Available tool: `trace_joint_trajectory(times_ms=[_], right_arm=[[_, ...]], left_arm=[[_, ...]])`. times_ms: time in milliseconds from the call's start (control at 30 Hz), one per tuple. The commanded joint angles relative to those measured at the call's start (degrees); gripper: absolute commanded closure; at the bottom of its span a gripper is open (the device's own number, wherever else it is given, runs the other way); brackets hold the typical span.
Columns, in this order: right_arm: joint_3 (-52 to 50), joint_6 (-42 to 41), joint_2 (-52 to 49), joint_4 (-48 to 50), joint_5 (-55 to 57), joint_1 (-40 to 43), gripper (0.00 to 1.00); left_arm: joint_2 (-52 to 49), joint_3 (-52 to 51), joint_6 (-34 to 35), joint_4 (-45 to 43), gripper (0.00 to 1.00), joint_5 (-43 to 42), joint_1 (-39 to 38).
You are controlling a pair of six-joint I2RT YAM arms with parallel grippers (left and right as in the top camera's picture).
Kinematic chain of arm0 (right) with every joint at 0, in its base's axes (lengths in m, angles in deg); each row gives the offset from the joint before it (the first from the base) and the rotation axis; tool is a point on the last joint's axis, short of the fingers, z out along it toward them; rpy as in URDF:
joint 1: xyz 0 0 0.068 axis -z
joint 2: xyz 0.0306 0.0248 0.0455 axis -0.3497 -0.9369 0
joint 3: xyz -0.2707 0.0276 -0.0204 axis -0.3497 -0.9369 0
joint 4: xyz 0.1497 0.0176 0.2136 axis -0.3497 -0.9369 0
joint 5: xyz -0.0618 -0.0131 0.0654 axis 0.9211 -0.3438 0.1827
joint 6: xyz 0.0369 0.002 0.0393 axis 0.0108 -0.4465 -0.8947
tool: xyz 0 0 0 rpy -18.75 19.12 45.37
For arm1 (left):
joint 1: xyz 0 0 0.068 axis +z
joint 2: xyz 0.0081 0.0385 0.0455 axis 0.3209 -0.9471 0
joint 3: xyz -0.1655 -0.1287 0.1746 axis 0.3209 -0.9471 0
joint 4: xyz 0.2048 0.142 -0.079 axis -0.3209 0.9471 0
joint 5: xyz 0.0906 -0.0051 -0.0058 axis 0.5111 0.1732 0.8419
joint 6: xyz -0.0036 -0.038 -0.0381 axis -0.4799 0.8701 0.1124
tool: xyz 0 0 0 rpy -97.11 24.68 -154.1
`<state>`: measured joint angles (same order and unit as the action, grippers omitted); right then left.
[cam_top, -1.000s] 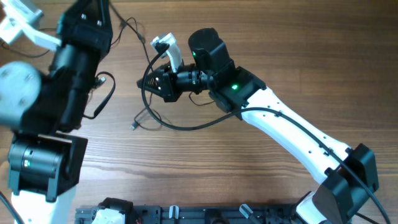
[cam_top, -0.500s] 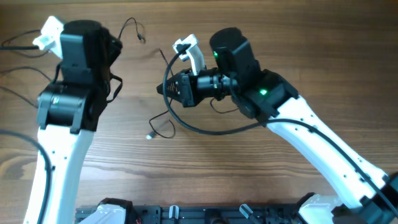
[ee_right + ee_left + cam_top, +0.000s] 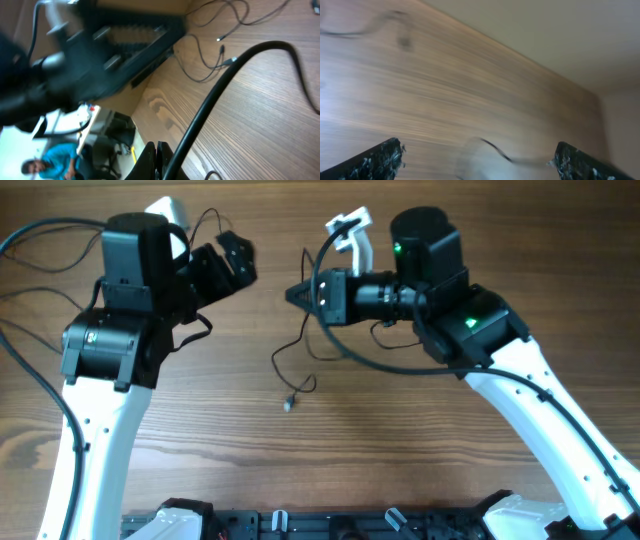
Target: Untangle cables
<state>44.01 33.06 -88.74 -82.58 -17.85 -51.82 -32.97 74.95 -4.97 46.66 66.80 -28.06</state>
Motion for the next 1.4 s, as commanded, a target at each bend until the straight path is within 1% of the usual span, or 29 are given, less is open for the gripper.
trace_joint_trajectory(times_ms=[0,33,167,300,400,467,600,633,733,767,867,900,1000,1067,1133,1233,1367], right_arm=[[-0.09,-1.33,1.07,0.42,-6.08,1.44,0.96],[-0.09,0.63,1.07,0.55,-7.85,1.44,0.96],[-0.09,11.37,1.07,-1.42,-13.75,1.33,0.96],[-0.09,18.51,1.07,-6.64,-13.62,1.33,0.96],[-0.09,26.77,1.07,-10.58,-13.64,1.33,0.96],[-0.09,29.53,1.07,-11.5,-13.64,1.31,0.96],[-0.09,29.27,1.07,-10.45,-13.64,1.31,0.96],[-0.09,29.27,1.07,-10.23,-13.64,1.31,0.96],[-0.09,29.27,1.07,-9.55,-13.62,1.31,0.96],[-0.09,29.11,1.07,-9.09,-13.64,1.31,0.96],[-0.09,28.79,1.05,-8.7,-13.66,1.25,0.96],[-0.09,28.41,0.98,-8.59,-13.66,1.07,0.96],[-0.09,27.91,0.92,-7.91,-13.64,-0.15,0.96],[-0.11,27.78,0.9,-7.17,-13.6,-1.14,0.96],[-0.09,27.74,0.68,-6.29,-13.53,-2.23,0.96],[-0.09,27.39,0.15,-6.03,-11.41,-3.58,0.96],[-0.11,24.65,-0.28,-5.31,-9.09,-4.39,0.96]], left_arm=[[2.78,0.0,-4.44,-1.88,0.01,-14.73,0.26],[2.93,0.0,-3.02,-2.43,0.02,-14.73,0.31],[3.19,0.0,7.17,-3.76,0.06,-15.28,1.33],[3.19,0.0,13.33,-4.02,0.06,-18.01,1.86],[3.19,0.0,18.29,-4.02,0.06,-21.84,1.86],[3.19,0.0,21.09,-4.02,0.06,-24.55,1.86],[3.17,0.0,23.96,-3.48,0.08,-28.79,1.84],[3.17,0.0,24.76,-2.99,0.11,-29.92,1.84],[3.17,0.0,27.45,-1.22,0.24,-30.6,1.84],[3.17,0.0,29.22,-0.39,0.26,-30.6,1.79],[3.17,0.0,33.51,0.26,0.26,-31.01,1.79],[3.17,0.0,35.23,0.26,0.24,-31.32,1.79],[3.17,0.0,40.87,0.07,0.15,-32.74,1.73],[3.17,0.0,43.04,0.07,0.15,-33.57,1.68],[3.17,0.0,43.17,0.09,0.15,-34.32,1.68],[3.17,0.0,43.12,0.09,0.23,-35.67,1.68],[3.13,0.0,43.15,0.09,0.36,-35.71,1.68]])
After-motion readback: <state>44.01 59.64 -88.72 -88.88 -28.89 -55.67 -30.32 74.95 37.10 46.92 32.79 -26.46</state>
